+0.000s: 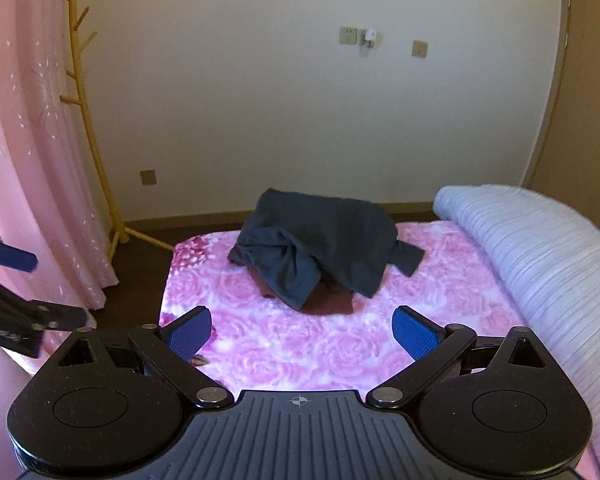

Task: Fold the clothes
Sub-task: 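Grasp the dark shirt with the left tool while the right tool grasps it too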

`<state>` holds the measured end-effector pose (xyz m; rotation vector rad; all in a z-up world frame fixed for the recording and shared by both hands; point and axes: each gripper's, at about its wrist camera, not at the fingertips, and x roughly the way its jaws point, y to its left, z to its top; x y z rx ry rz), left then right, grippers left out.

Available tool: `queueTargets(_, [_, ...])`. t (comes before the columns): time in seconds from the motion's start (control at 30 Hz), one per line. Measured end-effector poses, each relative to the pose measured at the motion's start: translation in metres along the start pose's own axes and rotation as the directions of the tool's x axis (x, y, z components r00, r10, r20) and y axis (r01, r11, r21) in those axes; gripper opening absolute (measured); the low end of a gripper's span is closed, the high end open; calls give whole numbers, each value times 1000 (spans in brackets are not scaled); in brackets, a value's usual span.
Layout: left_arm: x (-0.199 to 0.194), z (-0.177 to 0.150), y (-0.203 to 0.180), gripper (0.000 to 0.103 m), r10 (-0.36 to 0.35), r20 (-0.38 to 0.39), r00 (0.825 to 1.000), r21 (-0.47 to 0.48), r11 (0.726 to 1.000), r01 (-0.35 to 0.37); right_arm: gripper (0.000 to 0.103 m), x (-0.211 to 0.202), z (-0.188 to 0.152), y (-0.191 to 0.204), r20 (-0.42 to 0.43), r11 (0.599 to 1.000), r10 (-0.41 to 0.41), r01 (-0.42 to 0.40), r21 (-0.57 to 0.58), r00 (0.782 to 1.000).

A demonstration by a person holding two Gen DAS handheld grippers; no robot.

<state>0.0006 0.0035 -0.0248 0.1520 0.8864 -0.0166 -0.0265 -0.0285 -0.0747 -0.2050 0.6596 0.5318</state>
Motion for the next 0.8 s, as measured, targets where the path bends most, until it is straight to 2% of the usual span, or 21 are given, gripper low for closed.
queueTargets(0.1, [29, 9, 8, 97, 5, 27, 1000, 105, 994, -8, 99, 14, 3, -3, 8, 1000, 11, -11, -6, 1000])
queueTargets(0.2, [57, 17, 16, 97, 7, 55, 998, 209, 978, -18, 99, 35, 10, -6, -2, 1000, 3, -4, -29, 1000])
queueTargets(0.3, [86, 26, 24, 97, 6, 82, 997, 310, 950, -31, 99, 73, 20, -13, -55, 998, -22, 19, -63, 998])
queueTargets(0.37, [124, 39, 30, 97, -26, 86, 996, 367, 930, -8, 99, 109, 23, -16, -105, 996, -43, 34, -82, 994])
queueTargets(0.5, [204, 64, 39, 97, -76, 91, 993, 479, 877, 23, 99, 190, 26, -18, -197, 989, -68, 40, -145, 978])
queueTargets(0.6, [260, 74, 38, 97, -112, 105, 988, 563, 826, 34, 98, 253, 30, -20, -207, 974, -83, 35, -224, 975])
queueTargets(0.77, [329, 82, 30, 93, -171, 102, 980, 674, 737, 58, 85, 346, 27, -21, -220, 934, -105, 20, -356, 970])
queueTargets(0.8, [339, 84, 30, 83, -169, 96, 981, 677, 733, 60, 85, 362, 26, -20, -218, 920, -117, 23, -392, 969])
